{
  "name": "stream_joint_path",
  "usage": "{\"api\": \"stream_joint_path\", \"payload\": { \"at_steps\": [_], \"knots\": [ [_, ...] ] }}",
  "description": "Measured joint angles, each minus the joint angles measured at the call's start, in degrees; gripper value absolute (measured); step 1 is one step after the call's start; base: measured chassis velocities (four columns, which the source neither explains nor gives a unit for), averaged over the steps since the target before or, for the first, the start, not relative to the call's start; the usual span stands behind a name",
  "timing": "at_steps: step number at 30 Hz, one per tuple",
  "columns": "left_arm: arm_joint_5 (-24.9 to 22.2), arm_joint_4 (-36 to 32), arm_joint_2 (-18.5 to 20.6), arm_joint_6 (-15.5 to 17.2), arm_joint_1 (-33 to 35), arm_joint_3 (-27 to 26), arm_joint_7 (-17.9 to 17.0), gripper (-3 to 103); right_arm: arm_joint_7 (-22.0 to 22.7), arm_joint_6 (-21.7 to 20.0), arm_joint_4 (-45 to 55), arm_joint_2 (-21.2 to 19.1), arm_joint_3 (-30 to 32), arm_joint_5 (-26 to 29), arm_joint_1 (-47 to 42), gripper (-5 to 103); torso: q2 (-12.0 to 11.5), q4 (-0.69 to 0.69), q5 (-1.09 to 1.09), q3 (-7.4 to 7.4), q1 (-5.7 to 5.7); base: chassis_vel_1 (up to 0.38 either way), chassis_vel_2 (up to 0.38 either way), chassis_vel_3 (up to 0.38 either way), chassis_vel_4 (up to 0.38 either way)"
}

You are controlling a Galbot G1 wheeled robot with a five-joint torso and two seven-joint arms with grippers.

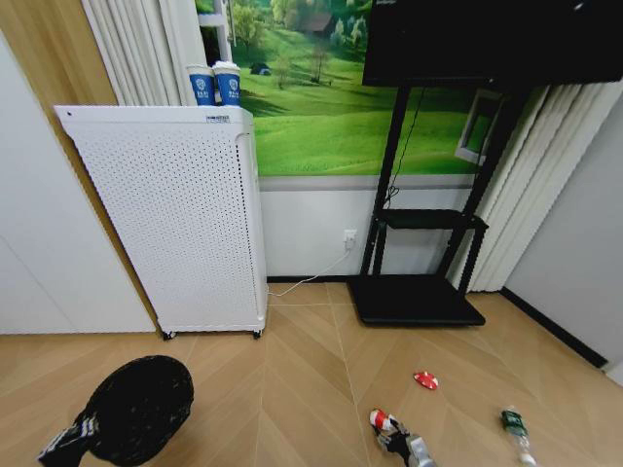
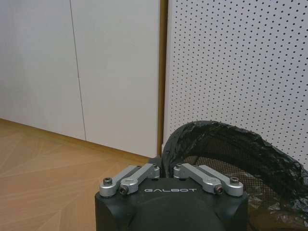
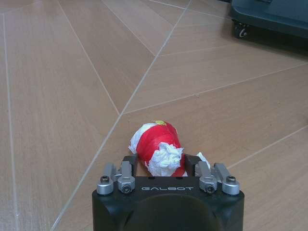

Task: Pick up the trash bin and place the garbage on the floor into it.

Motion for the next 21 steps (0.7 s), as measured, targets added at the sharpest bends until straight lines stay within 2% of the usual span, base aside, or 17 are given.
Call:
{"api": "stream_joint_path", "payload": {
  "at_steps": [1, 3, 5, 6, 9, 13, 15, 16, 17, 20, 21],
  "knots": [
    [-0.01, 0.06, 0.03, 0.0, -0.03, 0.01, -0.03, 6, -0.32, 0.22, 0.01, 0.0, 0.21, 0.0, -0.08, 44, 0.0, 0.0, 0.0, 0.0, 0.0, 0.0, 0.0, 0.0, 0.0],
    [-0.01, 0.08, 0.04, 0.0, -0.05, 0.04, -0.05, 6, -0.44, 0.28, 0.07, 0.0, 0.31, 0.02, -0.17, 44, 0.0, 0.0, 0.0, 0.0, 0.0, 0.0, 0.0, 0.0, 0.0],
    [0.03, 0.11, 0.1, 0.0, -0.19, 0.36, -0.27, 6, -0.83, 0.58, 0.65, -0.02, 0.77, 0.14, -0.81, 35, 0.0, 0.0, 0.0, 0.0, 0.0, 0.0, 0.0, 0.0, 0.0],
    [0.03, 0.11, 0.1, 0.0, -0.19, 0.36, -0.27, 6, -0.83, 0.58, 0.65, -0.02, 0.77, 0.14, -0.81, 35, 0.0, 0.0, 0.0, 0.0, 0.0, 0.0, 0.0, 0.0, 0.0],
    [0.21, 0.11, 0.65, 0.0, -0.69, 1.29, -0.31, 6, -1.23, 0.84, 4.29, -0.04, 2.03, 1.68, -2.66, 26, 0.0, 0.01, 0.01, 0.0, 0.0, 0.0, 0.0, 0.0, 0.0],
    [0.33, 0.59, 2.38, 0.02, -2.03, 2.71, 0.08, 6, -1.71, 0.67, 9.91, -0.25, 3.45, 4.86, -4.81, 24, 0.0, 0.01, 0.0, 0.0, 0.0, 0.0, 0.0, 0.0, 0.0],
    [0.42, 1.98, 6.26, 0.29, -5.64, 5.21, 0.34, 6, -2.24, 1.6, 17.22, -0.84, 5.19, 9.47, -7.72, 24, 0.0, 0.01, -0.02, 0.0, 0.0, 0.0, 0.0, 0.0, 0.0],
    [0.42, 1.98, 6.26, 0.29, -5.64, 5.21, 0.34, 6, -2.24, 1.6, 17.22, -0.84, 5.19, 9.47, -7.72, 24, 0.0, 0.01, -0.02, 0.0, 0.0, 0.0, 0.0, 0.0, 0.0],
    [0.02, 2.98, 9.13, 0.29, -8.39, 7.42, 0.37, 6, -2.28, 2.92, 21.07, -1.19, 6.1, 11.16, -9.32, 24, 0.0, -0.01, 0.0, 0.0, 0.0, 0.0, 0.0, 0.0, 0.0],
    [-1.54, 4.46, 13.38, 0.45, -11.79, 10.88, -0.36, 6, -2.47, 4.16, 28.42, -3.07, 5.75, 13.94, -11.32, 24, 0.0, -0.03, -0.04, 0.0, 0.0, 0.0, 0.0, 0.0, 0.0],
    [-1.54, 4.46, 13.38, 0.45, -11.79, 10.88, -0.36, 6, -2.47, 4.16, 28.42, -3.07, 5.75, 13.94, -11.32, 24, 0.0, -0.03, -0.04, 0.0, 0.0, 0.0, 0.0, 0.0, 0.0]
  ]
}}
